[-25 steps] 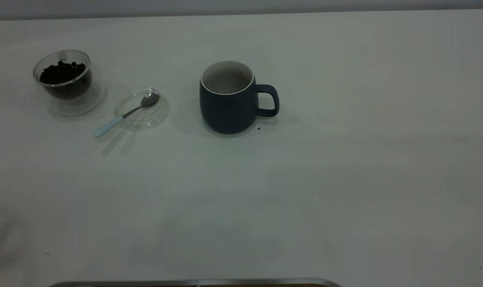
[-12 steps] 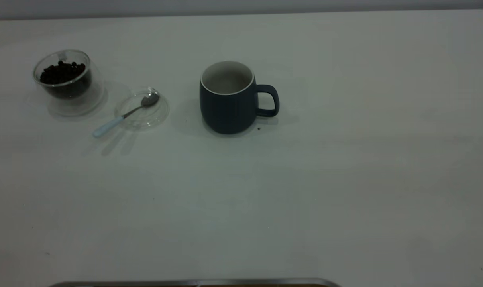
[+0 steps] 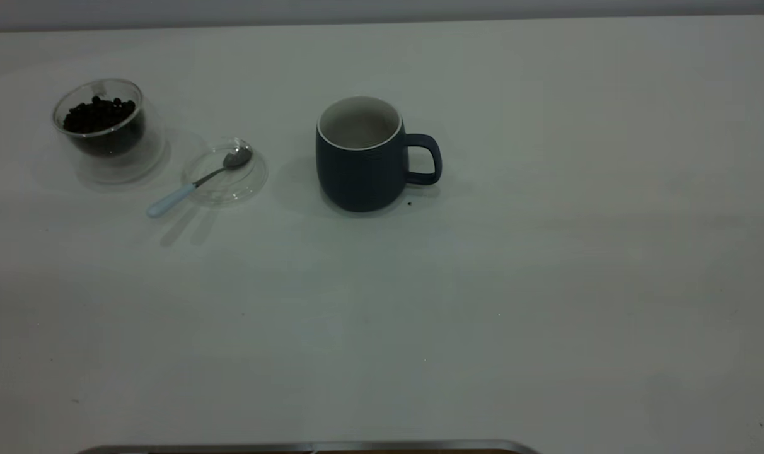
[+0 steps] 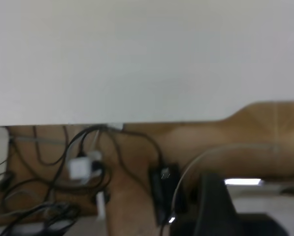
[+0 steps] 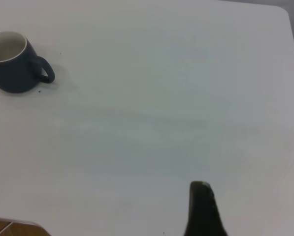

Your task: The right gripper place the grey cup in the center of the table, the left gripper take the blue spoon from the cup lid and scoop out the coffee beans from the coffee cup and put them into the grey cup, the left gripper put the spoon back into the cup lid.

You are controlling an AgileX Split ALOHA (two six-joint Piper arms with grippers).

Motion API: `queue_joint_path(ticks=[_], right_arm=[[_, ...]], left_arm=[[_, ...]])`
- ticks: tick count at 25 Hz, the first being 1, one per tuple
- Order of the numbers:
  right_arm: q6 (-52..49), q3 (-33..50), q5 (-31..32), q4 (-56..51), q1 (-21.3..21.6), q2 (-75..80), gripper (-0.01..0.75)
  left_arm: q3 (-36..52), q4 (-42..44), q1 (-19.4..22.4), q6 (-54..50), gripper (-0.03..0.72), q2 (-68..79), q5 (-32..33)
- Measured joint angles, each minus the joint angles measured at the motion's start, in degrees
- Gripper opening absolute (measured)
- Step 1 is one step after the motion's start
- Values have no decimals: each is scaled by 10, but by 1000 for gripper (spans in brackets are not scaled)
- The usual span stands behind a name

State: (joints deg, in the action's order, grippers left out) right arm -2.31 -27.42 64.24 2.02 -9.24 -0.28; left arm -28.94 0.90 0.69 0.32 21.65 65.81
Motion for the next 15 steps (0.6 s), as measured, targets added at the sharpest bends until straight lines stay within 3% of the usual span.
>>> queue_joint_path(ticks=[15], right_arm=[[0,0,0,-1,0,0,531]], left_arm=[[11,-25,0,-7,499,-103,-16]])
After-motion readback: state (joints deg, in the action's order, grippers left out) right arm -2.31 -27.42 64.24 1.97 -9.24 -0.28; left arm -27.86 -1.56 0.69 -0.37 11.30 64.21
